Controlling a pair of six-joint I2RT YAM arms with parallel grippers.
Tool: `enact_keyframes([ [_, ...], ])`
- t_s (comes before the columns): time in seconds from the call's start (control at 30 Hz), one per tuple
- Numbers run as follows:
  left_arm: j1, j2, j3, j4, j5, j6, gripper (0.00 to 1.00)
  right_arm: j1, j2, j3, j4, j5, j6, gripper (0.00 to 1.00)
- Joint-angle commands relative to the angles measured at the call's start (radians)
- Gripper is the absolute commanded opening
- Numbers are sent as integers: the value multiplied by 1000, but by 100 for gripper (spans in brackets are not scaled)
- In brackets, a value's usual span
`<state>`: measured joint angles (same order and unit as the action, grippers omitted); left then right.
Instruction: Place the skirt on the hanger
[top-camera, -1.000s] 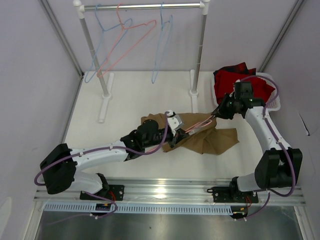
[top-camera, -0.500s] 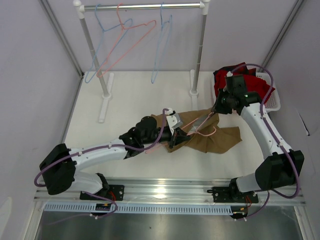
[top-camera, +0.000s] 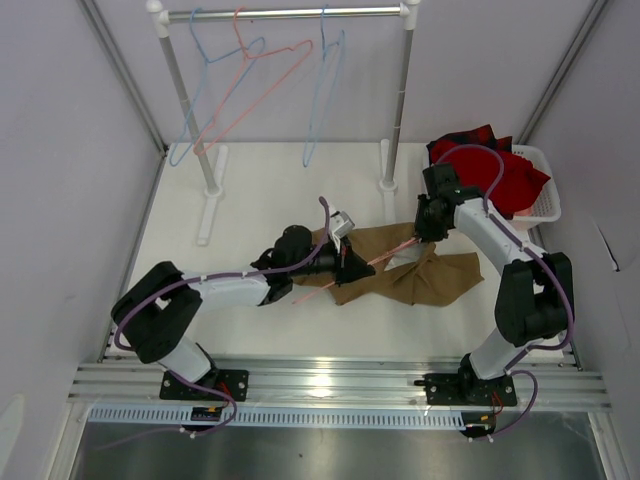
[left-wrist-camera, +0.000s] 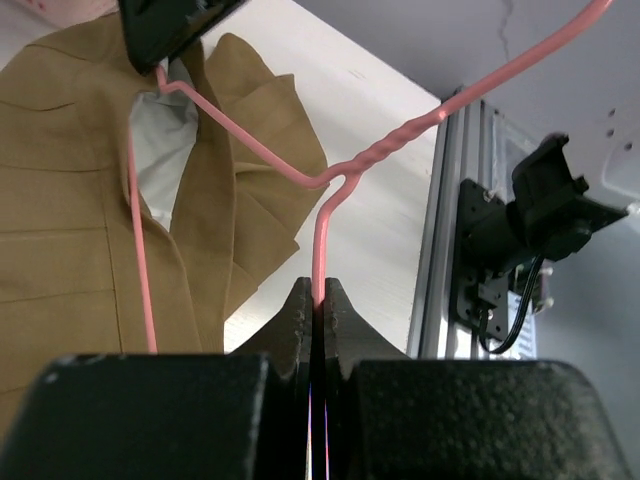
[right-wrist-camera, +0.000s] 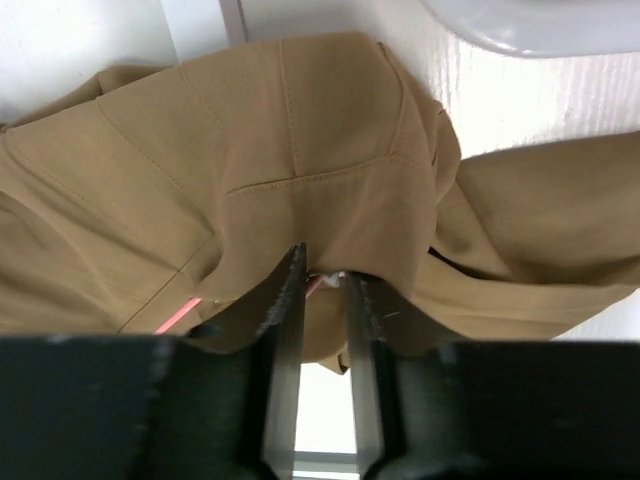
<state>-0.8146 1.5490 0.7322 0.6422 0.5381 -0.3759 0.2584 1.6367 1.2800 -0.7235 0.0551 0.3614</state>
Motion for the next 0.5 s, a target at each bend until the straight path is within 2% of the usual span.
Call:
enact_keyframes([
  [0.0, 29, 20, -2, 156, -20, -78, 0, 36, -8, -1, -1, -74, -3, 31],
  [0.03, 32, 25, 10, 121, -29, -83, 0, 36, -5, -4, 6, -72, 4, 39],
  [0.1, 31, 36, 13, 97, -50, -83, 0, 35, -6, -8, 18, -66, 10, 46],
  [0.17, 34, 40, 12, 74, -72, -86, 0, 33, -18, -21, 36, -63, 17, 57],
  [0.47, 41, 37, 6, 28, -112, -83, 0, 16, -57, -39, 62, -57, 30, 71],
])
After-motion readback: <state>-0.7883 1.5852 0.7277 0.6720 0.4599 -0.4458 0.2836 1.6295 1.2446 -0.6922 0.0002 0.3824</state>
